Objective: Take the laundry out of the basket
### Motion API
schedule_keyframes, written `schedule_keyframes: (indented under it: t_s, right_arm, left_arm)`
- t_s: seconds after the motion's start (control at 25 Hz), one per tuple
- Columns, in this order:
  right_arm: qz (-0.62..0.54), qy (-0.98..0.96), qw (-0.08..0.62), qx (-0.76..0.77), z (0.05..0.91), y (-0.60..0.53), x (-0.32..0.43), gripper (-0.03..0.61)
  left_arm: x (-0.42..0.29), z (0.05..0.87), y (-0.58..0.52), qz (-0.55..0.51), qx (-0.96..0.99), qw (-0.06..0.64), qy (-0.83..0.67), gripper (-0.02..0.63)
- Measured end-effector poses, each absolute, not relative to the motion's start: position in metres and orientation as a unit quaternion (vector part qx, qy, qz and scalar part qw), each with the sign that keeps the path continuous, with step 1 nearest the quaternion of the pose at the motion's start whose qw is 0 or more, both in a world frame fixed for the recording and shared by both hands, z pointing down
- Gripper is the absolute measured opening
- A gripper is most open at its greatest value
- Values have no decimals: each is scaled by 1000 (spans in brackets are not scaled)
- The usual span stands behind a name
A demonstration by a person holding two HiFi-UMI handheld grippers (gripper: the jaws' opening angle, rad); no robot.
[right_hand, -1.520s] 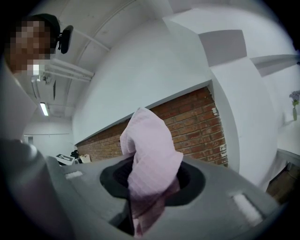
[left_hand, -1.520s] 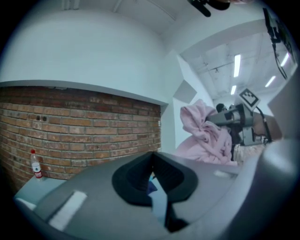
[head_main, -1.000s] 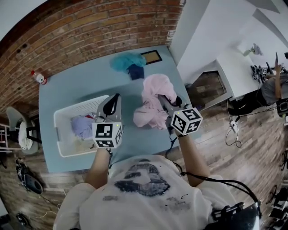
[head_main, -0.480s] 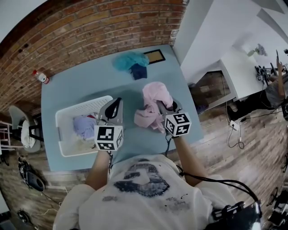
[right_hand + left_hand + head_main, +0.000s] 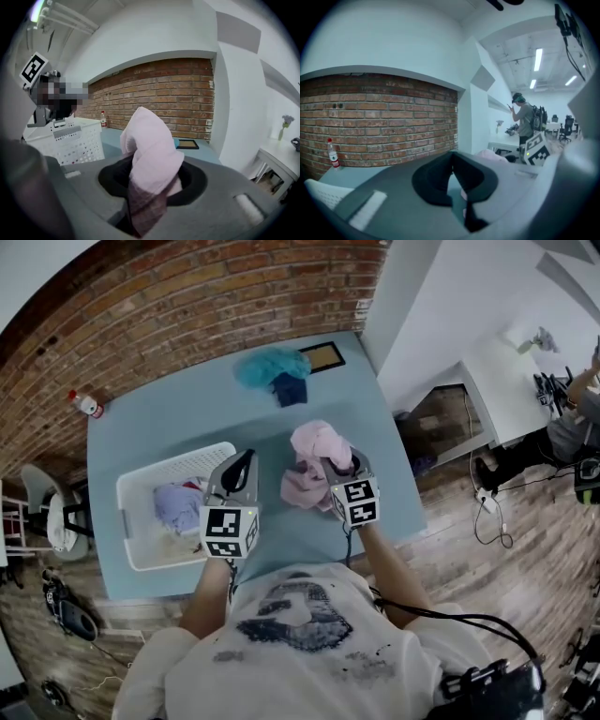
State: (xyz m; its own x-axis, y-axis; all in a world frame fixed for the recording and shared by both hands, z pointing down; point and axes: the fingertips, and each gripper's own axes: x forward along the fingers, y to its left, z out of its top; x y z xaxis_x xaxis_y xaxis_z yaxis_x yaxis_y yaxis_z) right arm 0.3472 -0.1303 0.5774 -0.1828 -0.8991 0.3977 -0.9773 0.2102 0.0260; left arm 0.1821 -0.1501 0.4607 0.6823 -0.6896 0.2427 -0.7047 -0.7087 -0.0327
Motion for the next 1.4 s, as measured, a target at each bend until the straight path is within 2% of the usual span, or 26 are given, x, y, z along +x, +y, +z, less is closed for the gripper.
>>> schedule_keyframes:
  t_s: [0.28, 0.36, 0.48, 0.64, 0.96, 1.4]
  right_arm:
    - [114, -765, 227, 592, 592, -131, 330, 208]
    - [112, -770, 228, 585, 592, -131, 326, 239]
    - [115, -778, 203, 583, 590, -131, 324, 318]
    - [120, -776, 204, 585, 591, -128, 324, 322]
    - [131, -784, 165, 583, 574, -122, 322, 348]
    - [154, -783, 79, 598, 536, -108, 332, 347]
  left_arm:
    - [178, 463, -152, 121, 915, 35, -383, -8]
    - [177, 463, -153, 121, 915, 36, -384, -8]
    - [176, 461, -153, 121, 914, 35, -385, -8]
    - [174, 462, -154, 124, 913, 37, -387, -8]
    - [173, 464, -154, 123, 913, 42, -386, -8]
    - [178, 461, -147, 121, 915, 40, -383, -8]
